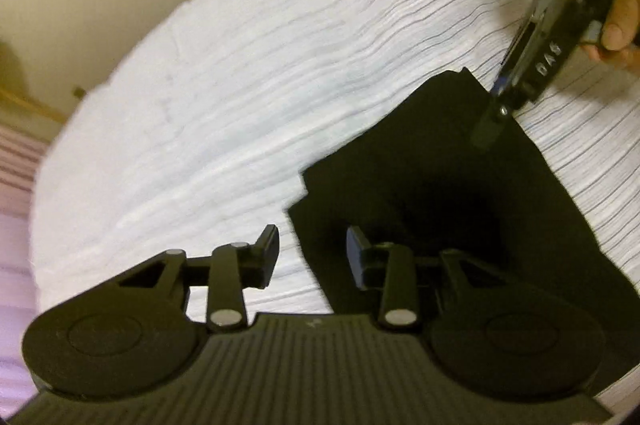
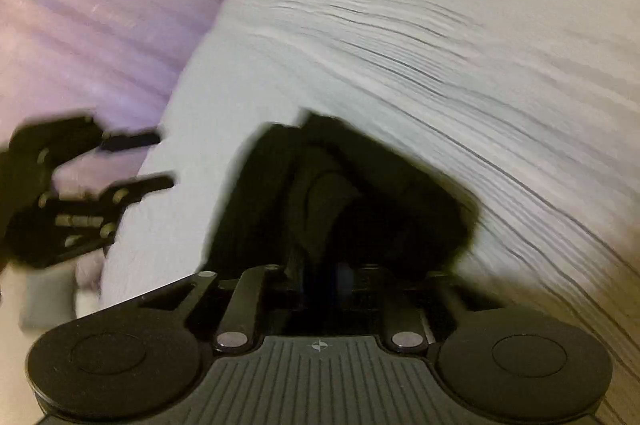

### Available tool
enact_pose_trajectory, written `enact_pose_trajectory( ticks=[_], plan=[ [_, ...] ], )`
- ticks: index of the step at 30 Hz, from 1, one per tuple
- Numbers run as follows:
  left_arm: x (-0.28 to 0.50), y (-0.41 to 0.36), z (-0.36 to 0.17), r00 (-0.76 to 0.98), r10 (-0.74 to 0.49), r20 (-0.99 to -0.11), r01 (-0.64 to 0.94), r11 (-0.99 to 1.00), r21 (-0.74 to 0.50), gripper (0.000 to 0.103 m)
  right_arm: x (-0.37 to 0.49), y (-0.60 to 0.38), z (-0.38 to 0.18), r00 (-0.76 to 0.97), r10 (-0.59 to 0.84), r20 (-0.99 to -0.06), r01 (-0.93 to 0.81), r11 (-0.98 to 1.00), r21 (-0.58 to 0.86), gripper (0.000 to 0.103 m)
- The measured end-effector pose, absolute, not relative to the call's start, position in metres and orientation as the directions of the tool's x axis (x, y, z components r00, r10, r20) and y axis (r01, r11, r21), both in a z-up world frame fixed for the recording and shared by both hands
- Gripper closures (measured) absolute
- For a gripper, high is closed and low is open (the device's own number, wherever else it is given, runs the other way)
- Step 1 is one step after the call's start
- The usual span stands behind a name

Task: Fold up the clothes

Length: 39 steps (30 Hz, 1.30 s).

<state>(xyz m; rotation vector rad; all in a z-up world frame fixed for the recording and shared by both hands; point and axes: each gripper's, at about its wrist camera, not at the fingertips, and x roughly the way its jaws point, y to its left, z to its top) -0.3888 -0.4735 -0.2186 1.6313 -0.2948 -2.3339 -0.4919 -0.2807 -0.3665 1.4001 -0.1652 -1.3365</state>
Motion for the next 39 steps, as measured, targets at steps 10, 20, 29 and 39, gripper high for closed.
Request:
enact_pose_trajectory(
  ticks=[10,20,29,39],
  plan=[
    [-0.443,-0.559,-0.282,-0.376,-0.131,-0.917,0.380,-0.925,-0.024,0.066,-0.500,-0.283,-0.376,0.295,-0.806,-0.514,0.402,-0.383,0.832,0.053],
    [-0.466,-0.571,-0.270,-0.499,-0.062,-0.865,0.360,-0.922,-0.141,0.100,-0.519,-0.298,-0.372,0.224,-0.797,-0.560,0.445,-0.428,0.787,0.096],
    [-0.445,-0.570,-0.281,-0.464,-0.106,-0.880,0.440,-0.889,-0.125,0.075,-0.543,-0.284,-0.394,0.267,-0.776,-0.571,0.397,-0.452,0.799,0.094],
    [-0.314,-0.531,-0.246,-0.420,-0.190,-0.887,0.624,-0.771,-0.130,0.062,-0.524,-0.266,-0.347,0.250,-0.707,-0.662,0.616,-0.411,0.672,0.048]
  ],
)
